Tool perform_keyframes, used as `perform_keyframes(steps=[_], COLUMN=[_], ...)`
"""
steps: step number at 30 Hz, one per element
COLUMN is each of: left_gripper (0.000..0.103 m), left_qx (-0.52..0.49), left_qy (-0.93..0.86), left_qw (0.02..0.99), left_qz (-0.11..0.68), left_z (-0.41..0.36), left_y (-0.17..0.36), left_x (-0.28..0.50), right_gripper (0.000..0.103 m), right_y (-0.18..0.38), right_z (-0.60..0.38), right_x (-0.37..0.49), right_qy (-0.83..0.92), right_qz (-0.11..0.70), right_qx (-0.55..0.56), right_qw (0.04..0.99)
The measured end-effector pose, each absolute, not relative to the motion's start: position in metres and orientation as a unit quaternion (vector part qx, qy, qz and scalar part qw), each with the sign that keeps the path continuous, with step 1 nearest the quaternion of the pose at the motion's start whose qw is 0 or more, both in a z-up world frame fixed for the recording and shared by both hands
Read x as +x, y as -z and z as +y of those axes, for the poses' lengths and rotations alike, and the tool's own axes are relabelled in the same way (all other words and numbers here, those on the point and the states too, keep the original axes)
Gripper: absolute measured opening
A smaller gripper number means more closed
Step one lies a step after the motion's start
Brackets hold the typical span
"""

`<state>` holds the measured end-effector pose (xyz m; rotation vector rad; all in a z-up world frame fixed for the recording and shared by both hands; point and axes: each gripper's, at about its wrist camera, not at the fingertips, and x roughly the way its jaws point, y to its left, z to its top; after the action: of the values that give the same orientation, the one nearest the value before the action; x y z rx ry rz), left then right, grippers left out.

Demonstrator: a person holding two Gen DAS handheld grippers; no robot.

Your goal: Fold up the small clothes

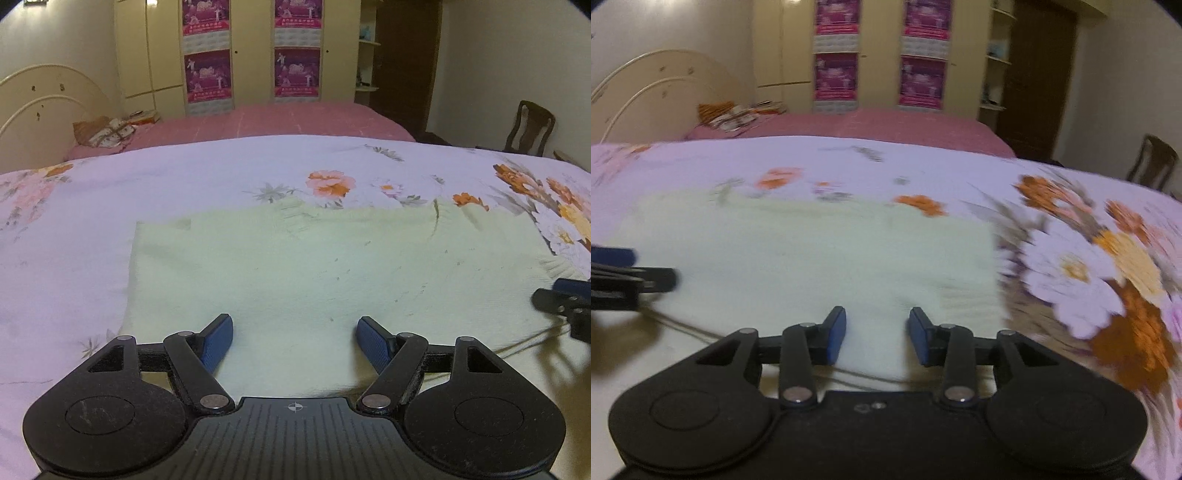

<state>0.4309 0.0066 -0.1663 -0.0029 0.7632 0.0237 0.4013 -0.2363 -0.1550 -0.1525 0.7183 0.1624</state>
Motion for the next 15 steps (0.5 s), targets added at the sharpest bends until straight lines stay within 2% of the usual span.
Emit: perform_keyframes(steps=[8,15], left_gripper=[0.074,0.074], left_qx=[0.007,-0.005], left_qy=[-0.045,-0.076], left_qw=[0.925,0.927], left_qz=[0.377,0.368], left_z=[0.013,0.039], left_y=[0.161,0.176], left_x=[0.420,0.358], right_gripper=[0.038,0.042], right_y=[0.151,0.143], right_z=[-0.240,-0.252], right_x=[0.400,0.386], right_qy=[-0.092,-0.122], right_qz=[0.353,0.351], right_qx=[-0.082,-0.052], right_qw=[0.928,0.927])
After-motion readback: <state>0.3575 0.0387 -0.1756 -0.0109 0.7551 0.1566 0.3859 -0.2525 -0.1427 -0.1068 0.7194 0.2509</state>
